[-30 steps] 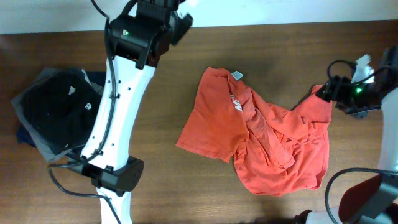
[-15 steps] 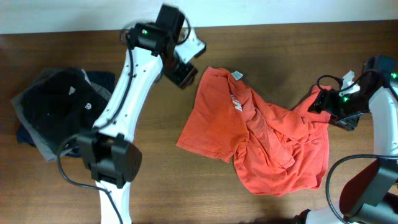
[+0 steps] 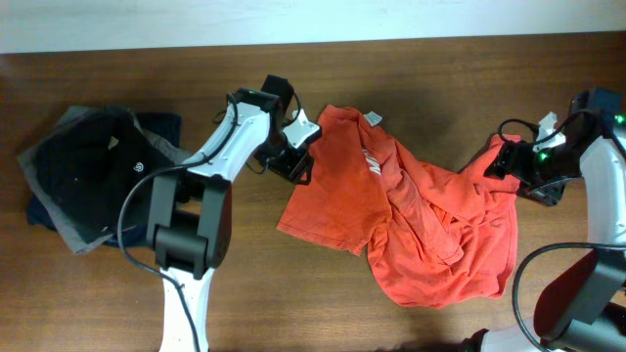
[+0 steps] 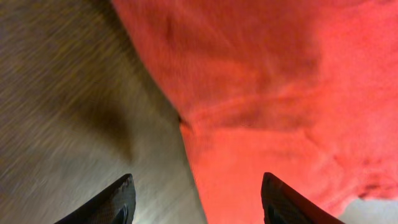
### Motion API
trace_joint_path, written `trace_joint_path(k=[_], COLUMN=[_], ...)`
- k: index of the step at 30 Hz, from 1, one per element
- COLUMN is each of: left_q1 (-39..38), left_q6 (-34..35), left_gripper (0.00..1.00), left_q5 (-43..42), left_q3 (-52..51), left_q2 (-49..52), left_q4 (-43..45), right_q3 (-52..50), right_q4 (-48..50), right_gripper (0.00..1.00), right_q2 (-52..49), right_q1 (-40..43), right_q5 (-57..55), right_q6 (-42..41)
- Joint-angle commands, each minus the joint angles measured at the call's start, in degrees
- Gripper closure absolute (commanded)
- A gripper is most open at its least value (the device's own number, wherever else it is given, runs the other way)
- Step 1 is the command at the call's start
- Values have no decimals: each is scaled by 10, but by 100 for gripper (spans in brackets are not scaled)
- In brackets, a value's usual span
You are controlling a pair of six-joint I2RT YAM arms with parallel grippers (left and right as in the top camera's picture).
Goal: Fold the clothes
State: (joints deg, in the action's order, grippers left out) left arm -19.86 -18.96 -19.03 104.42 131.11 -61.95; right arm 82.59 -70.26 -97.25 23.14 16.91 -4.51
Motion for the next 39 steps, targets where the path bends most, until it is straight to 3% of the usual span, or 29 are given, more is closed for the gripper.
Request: trace_joint_path(k=[1, 7, 8, 9, 13, 16, 19, 25, 29, 34, 39], left_q1=[-7, -30, -34, -38, -45, -41, -17, 48, 92, 117, 121], left_q6=[10, 14, 14, 16, 48, 78, 78, 97, 97, 96, 95], left_gripper=[36, 36, 41, 49, 99, 99, 99, 99, 100, 99, 100], left_q5=[-40, -41, -41, -38, -5, 26, 76, 247, 248, 250, 284], left_q3=[-5, -5, -5, -5, -5, 4, 61, 221, 293, 301, 301], left_q2=[30, 47, 49, 49, 50, 48, 26, -44, -82, -110, -111], left_q4=[19, 75, 80, 82, 81, 60, -15, -167, -223, -251, -252], right_q3=[1, 1, 1, 1, 1, 1, 1, 1, -2, -32, -110], right_q4=[-1, -1, -1, -1, -1, -3, -10, -13, -2, 34, 99], right_gripper=[23, 23, 23, 23, 24, 24, 24, 23, 24, 28, 29], right_q2=[1, 1, 1, 1, 1, 1, 1, 1, 1, 1, 1], right_q1=[-3, -3, -3, -3, -2, -2, -2, -3, -12, -50, -78], right_q5=[-9, -9, -9, -9, -9, -9, -9, -7, 5, 29, 4], right_q6=[-4, -5, -5, -5, -5, -4, -2, 13, 17, 45, -6])
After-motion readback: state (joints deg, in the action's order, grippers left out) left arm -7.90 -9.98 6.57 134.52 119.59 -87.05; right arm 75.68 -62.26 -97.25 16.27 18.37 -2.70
